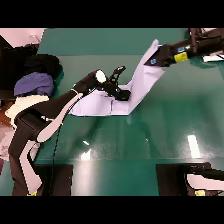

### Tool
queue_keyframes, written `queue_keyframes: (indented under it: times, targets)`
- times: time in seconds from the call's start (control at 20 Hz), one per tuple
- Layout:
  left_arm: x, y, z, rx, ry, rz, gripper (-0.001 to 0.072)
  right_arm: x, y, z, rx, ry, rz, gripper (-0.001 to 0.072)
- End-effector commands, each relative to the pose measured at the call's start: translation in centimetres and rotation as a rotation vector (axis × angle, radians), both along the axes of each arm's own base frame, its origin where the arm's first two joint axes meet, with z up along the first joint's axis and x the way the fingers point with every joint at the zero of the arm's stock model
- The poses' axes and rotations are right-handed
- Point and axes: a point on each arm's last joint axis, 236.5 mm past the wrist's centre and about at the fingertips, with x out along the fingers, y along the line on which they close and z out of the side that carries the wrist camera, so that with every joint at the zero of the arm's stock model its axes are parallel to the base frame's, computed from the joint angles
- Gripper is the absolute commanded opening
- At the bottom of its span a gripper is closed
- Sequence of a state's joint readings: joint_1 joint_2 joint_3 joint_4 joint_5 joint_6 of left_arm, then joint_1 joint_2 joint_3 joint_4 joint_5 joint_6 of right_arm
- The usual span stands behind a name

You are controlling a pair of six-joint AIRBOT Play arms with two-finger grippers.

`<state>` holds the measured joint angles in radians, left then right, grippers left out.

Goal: Fold the shirts.

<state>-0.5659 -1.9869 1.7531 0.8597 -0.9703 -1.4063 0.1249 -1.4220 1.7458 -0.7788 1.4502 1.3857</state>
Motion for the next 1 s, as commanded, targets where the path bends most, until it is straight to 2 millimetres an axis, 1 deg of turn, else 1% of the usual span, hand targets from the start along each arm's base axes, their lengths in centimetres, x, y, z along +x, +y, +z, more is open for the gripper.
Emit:
queue_keyframes:
  times: [0.0, 0.1, 0.15, 0.2, 0.3, 0.4, 0.45, 0.55, 0.65, 0.75, 0.8, 0.85, 0.9, 0.95]
  targets:
    - [0.3, 1.9, 0.5, 0.016, 0.034, -0.012, 0.0021, 0.1, 2.8, -0.1, 0.002, -0.006, 0.062, 0.0012]
    - [1.6, 3.8, 2.6, 0.018, 0.001, 0.004, 0.0021, 0.2, 4.1, -0.5, 0.001, -0.002, 0.091, 0.0012]
    - [2.2, 5.1, 4.1, 0.024, -0.033, 0.005, 0.0021, 0.2, 4.8, -0.7, 0.002, 0.0, 0.104, 0.0011]
    - [2.9, 6.9, 5.4, 0.04, -0.058, 0.016, 0.0021, 0.1, 5.5, -1.0, 0.002, 0.002, 0.118, 0.0012]
    - [4.7, 11.5, 8.4, 0.07, -0.108, 0.068, 0.0021, 0.2, 7.1, -1.7, 0.004, 0.007, 0.143, 0.0012]
    - [6.4, 17.1, 11.8, 0.104, -0.167, 0.144, 0.0022, 0.2, 9.3, -2.7, 0.008, 0.009, 0.174, 0.0012]
    - [7.0, 20.1, 13.6, 0.121, -0.196, 0.188, 0.0022, 0.4, 10.7, -3.2, 0.014, 0.005, 0.185, 0.0012]
    - [7.4, 25.6, 16.5, 0.168, -0.243, 0.266, 0.0022, 0.8, 14.1, -4.5, 0.028, -0.027, 0.219, 0.0013]
    - [7.0, 30.2, 18.7, 0.211, -0.268, 0.332, 0.0023, 1.1, 18.3, -6.2, 0.044, -0.054, 0.253, 0.0015]
    - [6.2, 32.9, 19.9, 0.221, -0.262, 0.374, 0.0023, 1.0, 23.0, -8.4, 0.054, -0.12, 0.312, 0.0018]
    - [5.9, 33.8, 20.0, 0.226, -0.25, 0.385, 0.0022, 1.1, 25.2, -9.4, 0.062, -0.177, 0.327, 0.0045]
    - [5.5, 34.4, 19.9, 0.232, -0.232, 0.388, 0.0023, 1.3, 27.1, -10.5, 0.073, -0.219, 0.318, 0.0335]
    - [5.2, 34.7, 19.7, 0.237, -0.215, 0.385, 0.0023, 1.2, 28.1, -11.2, 0.08, -0.226, 0.301, 0.055]
    - [4.8, 34.8, 19.5, 0.24, -0.201, 0.38, 0.0023, 0.7, 28.4, -11.7, 0.073, -0.217, 0.308, 0.0564]
